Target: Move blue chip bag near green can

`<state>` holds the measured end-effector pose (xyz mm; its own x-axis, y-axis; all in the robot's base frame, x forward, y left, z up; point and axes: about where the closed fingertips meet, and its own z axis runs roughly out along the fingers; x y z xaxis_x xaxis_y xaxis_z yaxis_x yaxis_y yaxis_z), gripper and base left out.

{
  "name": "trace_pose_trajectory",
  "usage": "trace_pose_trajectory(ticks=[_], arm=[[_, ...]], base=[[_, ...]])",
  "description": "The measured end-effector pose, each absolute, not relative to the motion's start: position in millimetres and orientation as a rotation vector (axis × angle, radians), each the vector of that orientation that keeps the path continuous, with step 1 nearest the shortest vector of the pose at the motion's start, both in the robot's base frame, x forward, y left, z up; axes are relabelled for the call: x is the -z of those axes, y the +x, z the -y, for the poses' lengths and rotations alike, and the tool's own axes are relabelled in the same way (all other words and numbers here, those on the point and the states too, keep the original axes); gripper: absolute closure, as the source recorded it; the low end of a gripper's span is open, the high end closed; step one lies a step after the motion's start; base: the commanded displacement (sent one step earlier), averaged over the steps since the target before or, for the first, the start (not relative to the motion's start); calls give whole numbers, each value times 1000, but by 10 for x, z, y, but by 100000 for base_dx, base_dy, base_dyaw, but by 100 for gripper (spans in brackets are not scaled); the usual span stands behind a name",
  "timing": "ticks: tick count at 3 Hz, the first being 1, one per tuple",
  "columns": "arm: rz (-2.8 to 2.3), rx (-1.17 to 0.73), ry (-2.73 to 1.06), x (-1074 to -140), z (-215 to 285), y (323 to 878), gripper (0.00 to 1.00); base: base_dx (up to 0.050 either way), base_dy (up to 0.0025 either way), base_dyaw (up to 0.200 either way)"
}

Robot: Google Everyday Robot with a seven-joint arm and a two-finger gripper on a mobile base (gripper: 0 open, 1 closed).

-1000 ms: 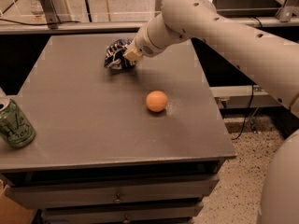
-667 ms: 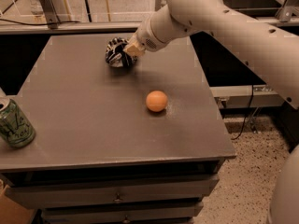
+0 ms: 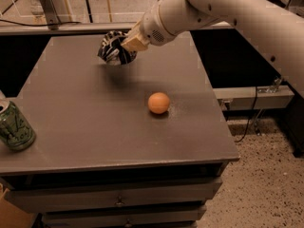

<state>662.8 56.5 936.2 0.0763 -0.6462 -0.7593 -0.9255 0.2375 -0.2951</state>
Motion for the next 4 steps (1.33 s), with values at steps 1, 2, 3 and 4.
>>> trace_pose_trajectory(ticks=[1,2,3,4], arm=[[-1560,-550,-1513,-9614,-721,6146,100],[-1482,-663,-1554,-9723,-941,5657,100],[-1450,-735,-1591,-9646,-1131,5340,100],[-1418,-803,-1617,-9555,-1298,5081,100]], base=[[0,0,0],[0,0,0],[0,0,0],[0,0,0]])
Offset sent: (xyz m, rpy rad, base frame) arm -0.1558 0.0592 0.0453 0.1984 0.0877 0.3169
